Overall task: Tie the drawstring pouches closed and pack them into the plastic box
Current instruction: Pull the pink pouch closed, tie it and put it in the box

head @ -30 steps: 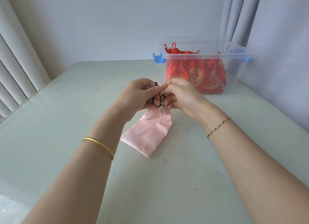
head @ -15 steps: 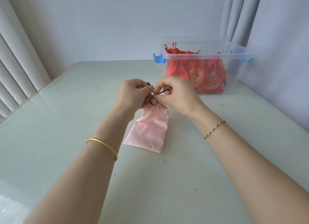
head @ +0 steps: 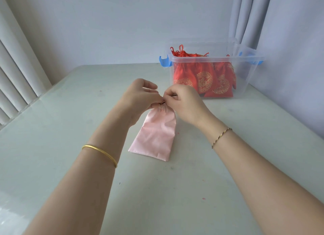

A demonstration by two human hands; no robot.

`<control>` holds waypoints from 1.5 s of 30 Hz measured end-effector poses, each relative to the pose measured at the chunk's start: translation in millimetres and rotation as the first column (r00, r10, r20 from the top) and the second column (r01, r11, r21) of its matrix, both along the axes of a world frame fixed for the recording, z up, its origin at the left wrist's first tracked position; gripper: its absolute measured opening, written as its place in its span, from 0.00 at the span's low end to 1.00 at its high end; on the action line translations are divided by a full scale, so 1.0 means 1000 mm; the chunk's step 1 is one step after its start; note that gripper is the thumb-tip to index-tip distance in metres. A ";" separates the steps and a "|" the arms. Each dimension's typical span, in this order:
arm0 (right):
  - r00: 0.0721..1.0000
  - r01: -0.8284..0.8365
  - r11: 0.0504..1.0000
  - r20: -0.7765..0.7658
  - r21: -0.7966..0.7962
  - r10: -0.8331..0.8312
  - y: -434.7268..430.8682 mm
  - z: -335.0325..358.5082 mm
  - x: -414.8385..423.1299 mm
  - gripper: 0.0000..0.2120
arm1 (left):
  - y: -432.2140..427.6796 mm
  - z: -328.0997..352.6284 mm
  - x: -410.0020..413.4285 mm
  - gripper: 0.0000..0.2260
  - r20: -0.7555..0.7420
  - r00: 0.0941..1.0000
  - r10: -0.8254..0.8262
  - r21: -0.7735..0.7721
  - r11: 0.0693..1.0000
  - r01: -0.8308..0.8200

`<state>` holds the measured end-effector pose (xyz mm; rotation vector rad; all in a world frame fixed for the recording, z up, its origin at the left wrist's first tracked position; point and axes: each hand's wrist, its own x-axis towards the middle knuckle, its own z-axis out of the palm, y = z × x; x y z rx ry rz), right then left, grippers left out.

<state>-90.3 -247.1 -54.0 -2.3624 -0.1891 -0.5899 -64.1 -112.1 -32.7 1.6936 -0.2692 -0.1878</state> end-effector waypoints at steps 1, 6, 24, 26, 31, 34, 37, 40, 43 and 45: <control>0.999 -0.008 0.996 -0.042 0.087 0.012 0.001 0.000 0.000 0.08 | -0.001 0.000 -0.001 0.12 0.052 0.999 0.016 0.044 0.999 -0.019; 0.976 0.052 0.865 -0.209 0.499 0.062 0.002 -0.002 -0.001 0.09 | -0.011 0.001 -0.010 0.15 0.391 0.918 0.060 0.241 0.956 -0.165; 0.919 0.109 0.431 -0.256 0.896 0.300 -0.002 0.002 -0.001 0.10 | -0.012 -0.007 -0.003 0.05 0.594 0.804 -0.008 0.412 0.862 -0.296; 0.919 0.089 0.439 -0.244 0.894 0.311 -0.003 0.001 -0.001 0.09 | -0.011 -0.007 -0.003 0.04 0.588 0.809 -0.001 0.411 0.862 -0.297; 0.927 0.048 0.493 -0.223 0.869 0.302 -0.004 -0.002 0.000 0.08 | -0.010 -0.008 -0.001 0.02 0.571 0.821 -0.032 0.438 0.857 -0.272; 0.957 0.069 0.601 -0.223 0.796 0.186 -0.007 -0.002 -0.001 0.07 | -0.007 -0.008 0.004 0.02 0.529 0.849 0.003 0.395 0.884 -0.249; 0.976 0.109 0.724 -0.213 0.681 0.054 -0.011 -0.005 0.000 0.08 | -0.001 -0.010 0.008 0.02 0.464 0.884 0.060 0.368 0.895 -0.253; 0.981 0.121 0.753 -0.193 0.647 0.008 -0.014 -0.008 0.002 0.10 | 0.002 -0.012 0.011 0.04 0.512 0.858 0.037 0.470 0.825 -0.315; 0.985 0.137 0.771 -0.167 0.623 -0.040 -0.019 -0.007 0.004 0.11 | 0.003 -0.011 0.010 0.04 0.580 0.815 -0.013 0.532 0.764 -0.366; 0.985 0.152 0.777 -0.159 0.610 -0.068 -0.020 -0.007 0.004 0.12 | 0.001 -0.011 0.008 0.04 0.624 0.780 -0.041 0.558 0.723 -0.408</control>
